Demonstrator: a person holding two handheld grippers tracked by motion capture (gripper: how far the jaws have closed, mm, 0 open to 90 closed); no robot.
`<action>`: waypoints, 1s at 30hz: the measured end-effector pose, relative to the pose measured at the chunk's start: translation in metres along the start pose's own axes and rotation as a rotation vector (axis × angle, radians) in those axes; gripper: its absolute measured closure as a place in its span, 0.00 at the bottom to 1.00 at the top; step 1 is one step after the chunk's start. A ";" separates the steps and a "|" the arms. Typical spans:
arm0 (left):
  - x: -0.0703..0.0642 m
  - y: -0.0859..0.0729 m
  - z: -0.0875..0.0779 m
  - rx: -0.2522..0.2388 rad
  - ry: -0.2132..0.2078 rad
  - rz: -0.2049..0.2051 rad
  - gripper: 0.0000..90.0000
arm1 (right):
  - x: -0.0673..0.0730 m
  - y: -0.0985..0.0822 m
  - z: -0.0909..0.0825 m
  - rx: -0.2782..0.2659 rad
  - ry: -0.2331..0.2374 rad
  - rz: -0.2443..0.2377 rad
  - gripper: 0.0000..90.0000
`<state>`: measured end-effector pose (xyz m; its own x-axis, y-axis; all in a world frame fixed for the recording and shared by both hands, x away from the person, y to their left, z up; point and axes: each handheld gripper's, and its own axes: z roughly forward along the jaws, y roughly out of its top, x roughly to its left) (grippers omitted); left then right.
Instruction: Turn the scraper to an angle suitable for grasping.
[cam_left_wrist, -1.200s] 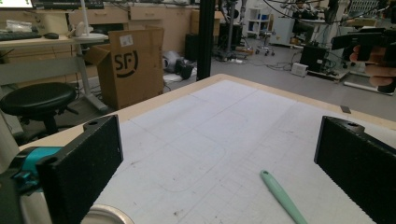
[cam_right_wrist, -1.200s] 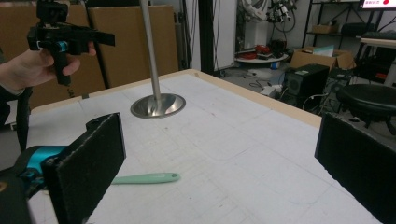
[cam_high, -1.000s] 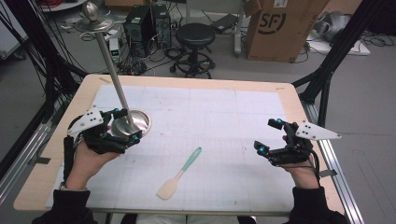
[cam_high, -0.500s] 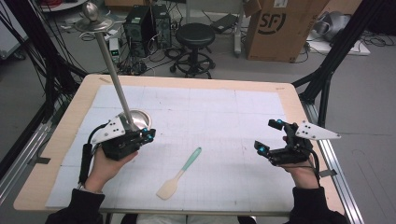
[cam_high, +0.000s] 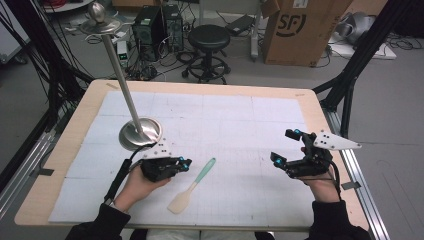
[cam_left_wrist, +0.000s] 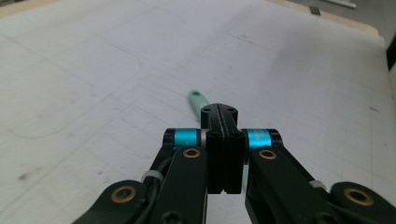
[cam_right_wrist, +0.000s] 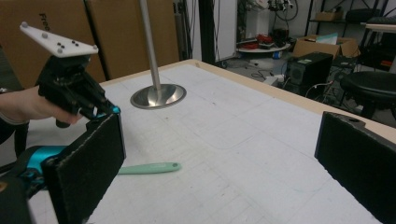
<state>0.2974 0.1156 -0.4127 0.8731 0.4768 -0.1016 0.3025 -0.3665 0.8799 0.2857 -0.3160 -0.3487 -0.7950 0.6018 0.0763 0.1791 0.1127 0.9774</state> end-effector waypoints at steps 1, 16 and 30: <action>-0.003 -0.001 0.004 0.014 -0.012 0.010 1.00 | 0.000 0.000 0.000 0.000 0.001 0.000 0.01; -0.032 -0.019 0.040 0.230 -0.113 0.123 1.00 | 0.000 -0.001 0.000 -0.005 -0.003 0.004 0.01; -0.028 -0.025 0.024 0.262 -0.128 0.141 1.00 | -0.003 -0.006 0.004 0.020 -0.005 0.016 0.01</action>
<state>0.2743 0.0925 -0.4430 0.9492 0.3090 -0.0594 0.2490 -0.6226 0.7419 0.2894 -0.3160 -0.3557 -0.7889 0.6078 0.0907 0.2033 0.1189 0.9719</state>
